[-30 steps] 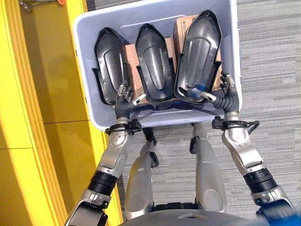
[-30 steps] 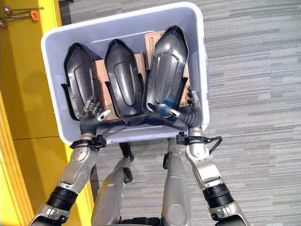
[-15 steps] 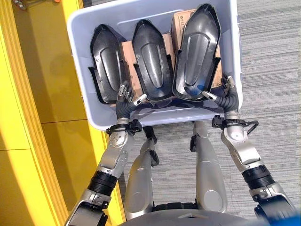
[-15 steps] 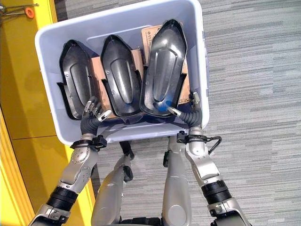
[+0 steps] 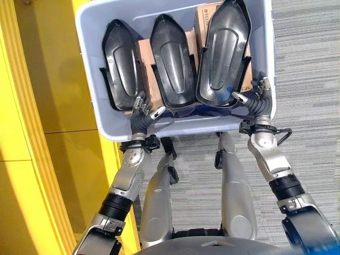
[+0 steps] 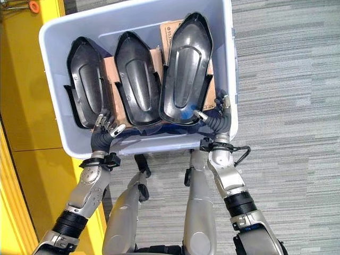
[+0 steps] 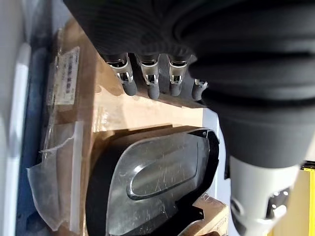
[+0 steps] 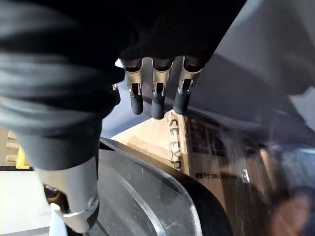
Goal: Move parts from the plastic box to the shelf.
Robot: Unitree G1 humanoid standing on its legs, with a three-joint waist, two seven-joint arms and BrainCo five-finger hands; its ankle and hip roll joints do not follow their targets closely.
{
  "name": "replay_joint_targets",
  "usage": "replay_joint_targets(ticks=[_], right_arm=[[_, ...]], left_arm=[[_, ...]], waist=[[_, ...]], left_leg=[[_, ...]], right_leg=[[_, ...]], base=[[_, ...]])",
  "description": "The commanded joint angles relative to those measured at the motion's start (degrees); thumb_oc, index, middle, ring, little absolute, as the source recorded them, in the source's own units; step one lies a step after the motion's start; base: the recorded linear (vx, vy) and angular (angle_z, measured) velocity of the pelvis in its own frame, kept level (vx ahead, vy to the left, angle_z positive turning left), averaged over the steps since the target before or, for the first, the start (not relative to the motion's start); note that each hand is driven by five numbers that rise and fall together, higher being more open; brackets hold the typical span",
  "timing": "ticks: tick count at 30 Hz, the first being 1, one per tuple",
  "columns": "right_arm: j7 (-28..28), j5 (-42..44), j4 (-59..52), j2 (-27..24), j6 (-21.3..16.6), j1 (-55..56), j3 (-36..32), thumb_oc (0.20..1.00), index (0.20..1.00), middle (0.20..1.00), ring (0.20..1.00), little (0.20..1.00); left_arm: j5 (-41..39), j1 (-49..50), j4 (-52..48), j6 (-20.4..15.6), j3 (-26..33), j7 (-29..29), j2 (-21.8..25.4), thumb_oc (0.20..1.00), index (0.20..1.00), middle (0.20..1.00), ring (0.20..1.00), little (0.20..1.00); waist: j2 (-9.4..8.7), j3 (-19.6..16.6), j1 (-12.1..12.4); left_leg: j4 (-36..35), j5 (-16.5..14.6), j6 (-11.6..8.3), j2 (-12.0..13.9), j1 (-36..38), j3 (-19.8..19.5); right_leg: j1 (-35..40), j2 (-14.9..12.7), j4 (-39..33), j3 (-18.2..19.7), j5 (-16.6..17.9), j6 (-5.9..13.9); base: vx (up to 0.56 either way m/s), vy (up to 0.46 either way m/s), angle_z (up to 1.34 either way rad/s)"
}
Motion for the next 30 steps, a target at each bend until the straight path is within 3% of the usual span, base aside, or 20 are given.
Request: replay_joint_targets(ticks=[1,16,26,27,29,30], right_arm=[[0.68,0.26,3.49,0.76,2.31,-1.91,1.16,1.000,1.000,1.000,1.000,1.000],[-0.17,-7.11,9.90,-2.40,5.95,-9.76,2.33,1.000,1.000,1.000,1.000,1.000],[0.19,-8.57,22.27,-5.66,9.03,-18.62,3.83,1.000,1.000,1.000,1.000,1.000],[0.39,-8.30,23.28,-5.74,9.11,-19.31,3.88,0.558,0.558,0.558,0.558,0.558],[1.03,-7.67,25.25,-6.23,9.37,-20.92,4.40,0.200,0.200,0.200,0.200,0.200],[1.04,-7.63,25.36,-6.23,9.32,-21.02,4.44,0.200,0.200,0.200,0.200,0.200]], left_arm=[[-1.28,2.60,-2.17,-3.34,-1.03,-0.87,3.38,1.000,1.000,1.000,1.000,1.000],[-1.73,1.37,-1.92,-3.29,-1.34,-0.84,4.37,1.000,1.000,1.000,1.000,1.000],[-2.97,1.67,-2.77,-3.80,-1.32,-1.83,5.54,1.000,1.000,1.000,1.000,1.000],[-3.03,1.65,-2.83,-3.76,-1.32,-1.86,5.60,1.000,1.000,1.000,1.000,1.000],[-3.26,1.68,-2.92,-3.71,-1.43,-2.15,5.73,1.000,1.000,1.000,1.000,1.000],[-3.27,1.66,-2.92,-3.70,-1.40,-2.15,5.72,1.000,1.000,1.000,1.000,1.000]], waist=[[2.08,-2.57,2.16],[1.43,-2.21,3.71],[0.91,-1.21,5.54],[0.91,-1.15,5.62],[0.85,-1.01,5.85],[0.85,-0.97,5.82]], left_leg=[[4.34,-1.09,-1.73,2.34,-5.89,-4.36],[6.16,-1.82,-1.05,1.34,-8.06,-6.57],[6.27,-1.36,-0.99,0.75,-8.94,-7.96],[6.15,-1.29,-0.99,0.73,-8.91,-8.01],[5.98,-1.17,-0.90,0.62,-8.91,-8.08],[5.96,-1.16,-0.90,0.62,-8.90,-8.07]], right_leg=[[-0.58,-6.48,10.67,-0.48,-9.42,9.08],[-0.74,-6.95,11.98,-1.14,-10.00,8.79],[-0.20,-7.27,12.17,-1.97,-10.17,8.56],[-0.18,-7.24,12.19,-1.99,-10.23,8.53],[-0.17,-7.24,12.20,-2.07,-10.24,8.48],[-0.17,-7.24,12.20,-2.06,-10.23,8.48]], base=[[0.00,0.000,0.00],[0.00,0.006,0.08],[0.00,0.007,0.05],[0.00,0.000,0.00],[0.00,0.000,0.00],[0.00,0.012,0.05]])
